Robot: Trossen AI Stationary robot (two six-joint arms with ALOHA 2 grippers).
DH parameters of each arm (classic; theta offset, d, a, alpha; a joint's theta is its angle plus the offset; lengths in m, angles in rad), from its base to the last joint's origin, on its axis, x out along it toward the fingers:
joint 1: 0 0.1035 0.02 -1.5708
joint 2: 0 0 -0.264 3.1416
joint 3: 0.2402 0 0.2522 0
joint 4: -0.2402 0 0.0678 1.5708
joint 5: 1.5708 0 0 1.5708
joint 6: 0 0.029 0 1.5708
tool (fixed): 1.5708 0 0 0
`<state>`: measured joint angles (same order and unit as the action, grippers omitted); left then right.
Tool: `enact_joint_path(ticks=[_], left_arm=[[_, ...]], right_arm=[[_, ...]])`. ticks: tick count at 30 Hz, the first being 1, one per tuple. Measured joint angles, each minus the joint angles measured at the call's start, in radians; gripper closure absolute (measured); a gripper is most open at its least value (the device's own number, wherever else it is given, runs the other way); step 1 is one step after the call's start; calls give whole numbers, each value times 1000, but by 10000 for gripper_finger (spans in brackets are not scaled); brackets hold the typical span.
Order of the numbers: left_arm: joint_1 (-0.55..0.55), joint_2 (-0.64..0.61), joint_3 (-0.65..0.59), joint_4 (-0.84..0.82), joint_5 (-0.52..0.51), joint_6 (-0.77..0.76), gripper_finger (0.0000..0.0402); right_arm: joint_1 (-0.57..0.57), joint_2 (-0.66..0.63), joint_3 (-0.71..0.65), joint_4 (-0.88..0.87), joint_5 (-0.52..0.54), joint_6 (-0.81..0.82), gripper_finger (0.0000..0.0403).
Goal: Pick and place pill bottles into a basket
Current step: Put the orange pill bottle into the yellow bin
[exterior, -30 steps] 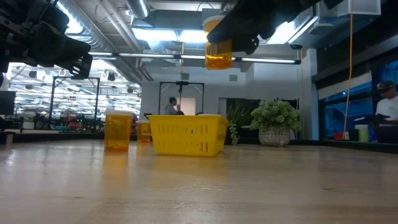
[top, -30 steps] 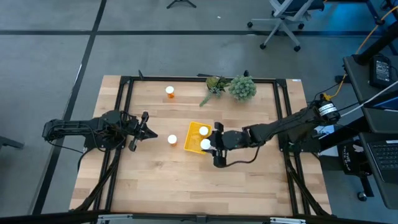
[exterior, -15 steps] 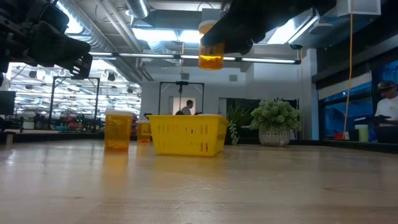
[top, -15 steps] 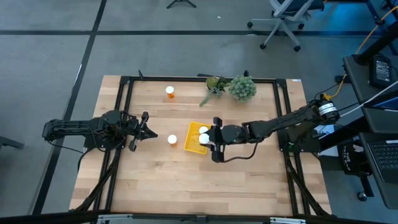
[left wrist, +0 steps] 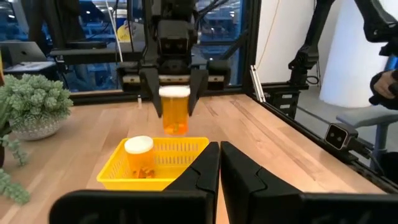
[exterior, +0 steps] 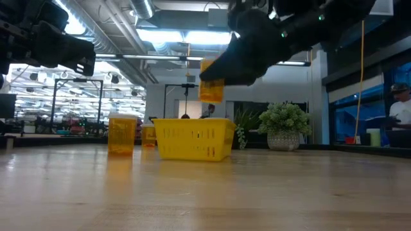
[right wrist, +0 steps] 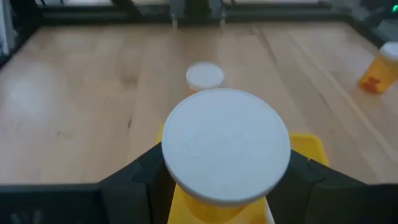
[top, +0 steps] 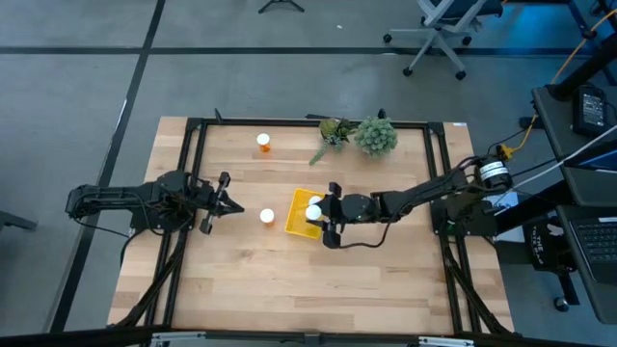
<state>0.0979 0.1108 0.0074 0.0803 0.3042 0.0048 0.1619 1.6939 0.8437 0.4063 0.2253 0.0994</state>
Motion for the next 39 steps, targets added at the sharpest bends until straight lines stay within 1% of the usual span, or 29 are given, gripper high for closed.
enact_joint_path(ticks=[5,11,16,39], left_arm=[[0,0,0,-1,0,1,393],[0,0,0,-1,0,0,393],[0,0,0,-1,0,0,393],[0,0,0,-2,0,16,393]], right_arm=[[0,43,0,10,0,28,205],[0,123,0,111,0,13,205],[0,165,0,113,1,19,205],[0,172,0,74,1,23,205]])
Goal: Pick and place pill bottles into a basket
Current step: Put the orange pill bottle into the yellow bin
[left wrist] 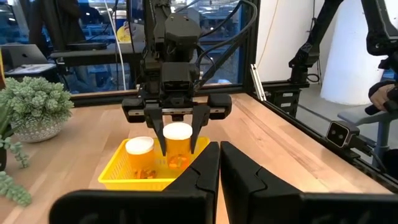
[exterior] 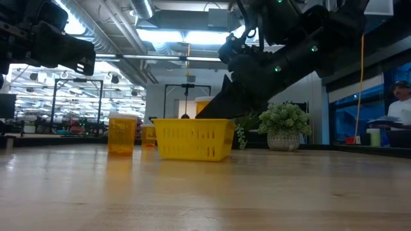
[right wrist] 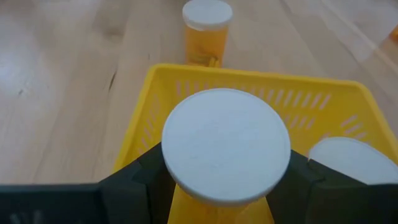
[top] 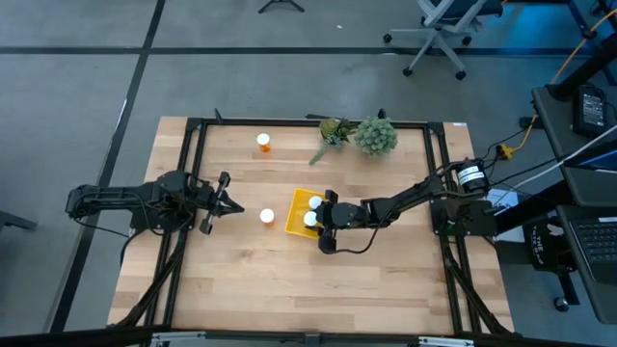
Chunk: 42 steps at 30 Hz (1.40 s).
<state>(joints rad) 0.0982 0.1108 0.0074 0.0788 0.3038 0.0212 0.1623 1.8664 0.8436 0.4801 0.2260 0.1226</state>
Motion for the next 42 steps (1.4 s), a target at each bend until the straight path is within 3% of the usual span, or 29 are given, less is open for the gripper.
enact_joint_path(ticks=[25,36,42], left_arm=[[0,0,0,0,0,1,393],[0,0,0,0,0,1,393],[0,0,0,0,0,1,393]], right_arm=[[0,0,0,-36,-2,5,203],[0,0,0,-28,-2,2,145],[0,-1,0,-27,-1,-32,138]])
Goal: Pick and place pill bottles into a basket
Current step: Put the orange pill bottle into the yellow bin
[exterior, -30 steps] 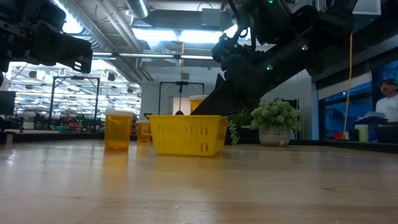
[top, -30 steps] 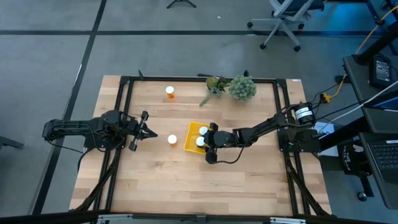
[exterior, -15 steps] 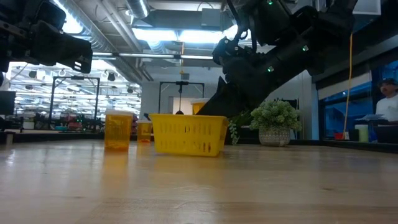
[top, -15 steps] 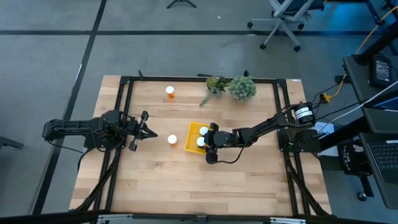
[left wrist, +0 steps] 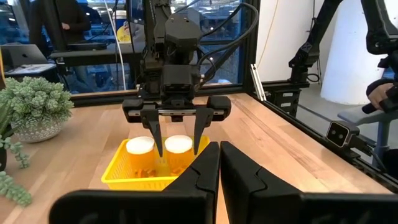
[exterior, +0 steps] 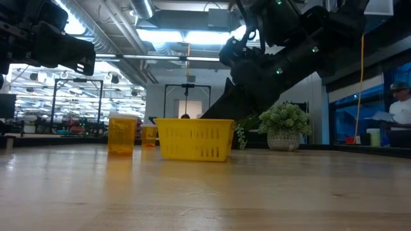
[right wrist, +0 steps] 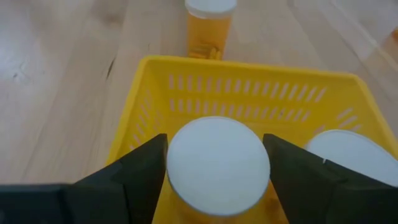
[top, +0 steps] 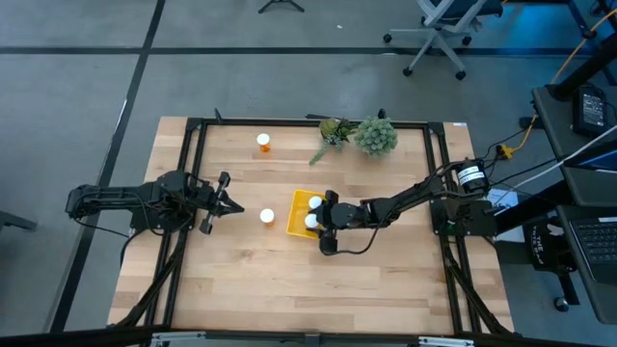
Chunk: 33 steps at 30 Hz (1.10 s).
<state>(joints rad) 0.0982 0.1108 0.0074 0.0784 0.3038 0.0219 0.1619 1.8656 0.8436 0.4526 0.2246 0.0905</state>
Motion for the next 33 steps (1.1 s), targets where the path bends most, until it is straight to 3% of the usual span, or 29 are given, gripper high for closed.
enact_joint_path(ticks=[21,33], left_arm=[[0,0,0,0,0,0,393],[0,0,0,-2,0,0,393]], right_arm=[[0,-12,15,-15,3,-79,138],[0,-190,22,-155,29,-104,138]])
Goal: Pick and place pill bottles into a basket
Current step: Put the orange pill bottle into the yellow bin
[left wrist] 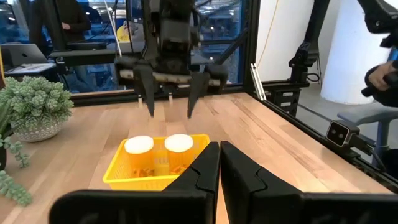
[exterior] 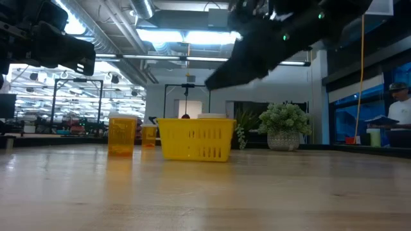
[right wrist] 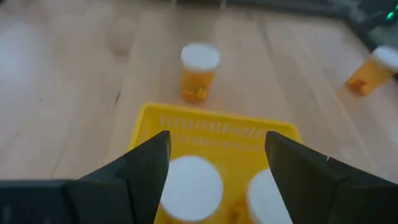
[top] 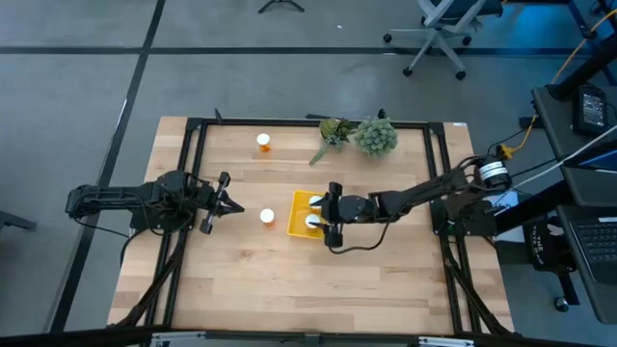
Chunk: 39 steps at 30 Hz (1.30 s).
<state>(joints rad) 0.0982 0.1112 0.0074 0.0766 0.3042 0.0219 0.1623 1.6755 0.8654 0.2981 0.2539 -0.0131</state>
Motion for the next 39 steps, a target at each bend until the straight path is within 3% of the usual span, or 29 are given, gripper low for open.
enact_joint_path(ticks=[12,18,28,39], left_arm=[[0,0,0,1,0,0,393],[0,0,0,1,0,0,393],[0,0,0,-3,2,-8,393],[0,0,0,-18,3,-8,399]], right_arm=[[15,-253,-5,-156,37,10,150],[76,-339,-95,-172,219,65,201],[134,-349,-282,97,264,108,276],[175,-353,-485,393,290,105,309]])
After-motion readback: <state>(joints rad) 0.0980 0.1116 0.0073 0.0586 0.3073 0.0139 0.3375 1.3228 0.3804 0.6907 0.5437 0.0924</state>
